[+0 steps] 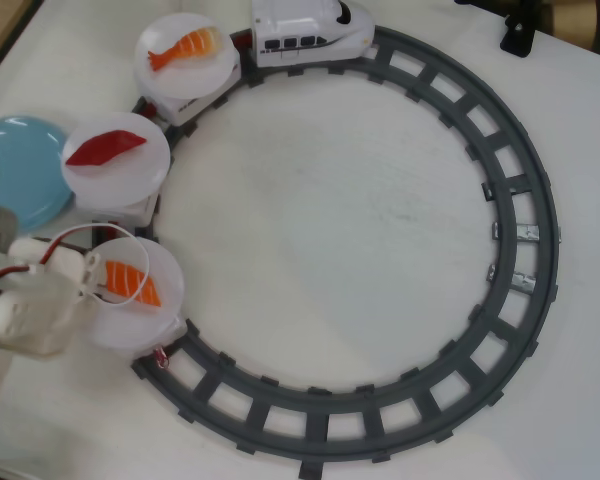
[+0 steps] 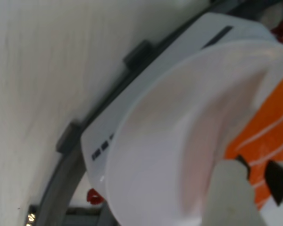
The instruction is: Pick up the sushi from the Shinkansen and put it on the blue dish
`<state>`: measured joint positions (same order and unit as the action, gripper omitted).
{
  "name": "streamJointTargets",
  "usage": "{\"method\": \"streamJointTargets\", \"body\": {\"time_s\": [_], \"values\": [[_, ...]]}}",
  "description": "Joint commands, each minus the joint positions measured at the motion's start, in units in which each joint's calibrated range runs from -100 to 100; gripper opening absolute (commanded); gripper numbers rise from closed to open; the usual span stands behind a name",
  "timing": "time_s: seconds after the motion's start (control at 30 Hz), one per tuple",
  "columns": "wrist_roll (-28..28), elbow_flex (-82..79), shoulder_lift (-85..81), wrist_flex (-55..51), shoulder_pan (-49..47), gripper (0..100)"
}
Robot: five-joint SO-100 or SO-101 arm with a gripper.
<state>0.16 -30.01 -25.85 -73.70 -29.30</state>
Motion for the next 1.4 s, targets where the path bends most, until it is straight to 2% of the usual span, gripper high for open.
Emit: {"method": "streamJointTargets", "body": {"time_s": [0.0,0.07,0.13,0.6,0.8,1.13,1.27,1.37], "values": [[-0.52,4.58,-0.23,0.53,-0.63,17],[-1.36,5.66,-0.23,0.70,-0.72,24],[-1.41,6.74,-0.23,0.70,-1.07,27],[-1.41,18.11,16.44,3.25,-2.48,27],[-1.52,20.99,22.66,3.08,-2.48,16],[-2.40,20.99,26.23,2.83,-4.24,14],[-2.40,20.99,25.56,2.74,-5.21,3],[-2.61,22.89,24.98,1.21,-5.29,3]]}}
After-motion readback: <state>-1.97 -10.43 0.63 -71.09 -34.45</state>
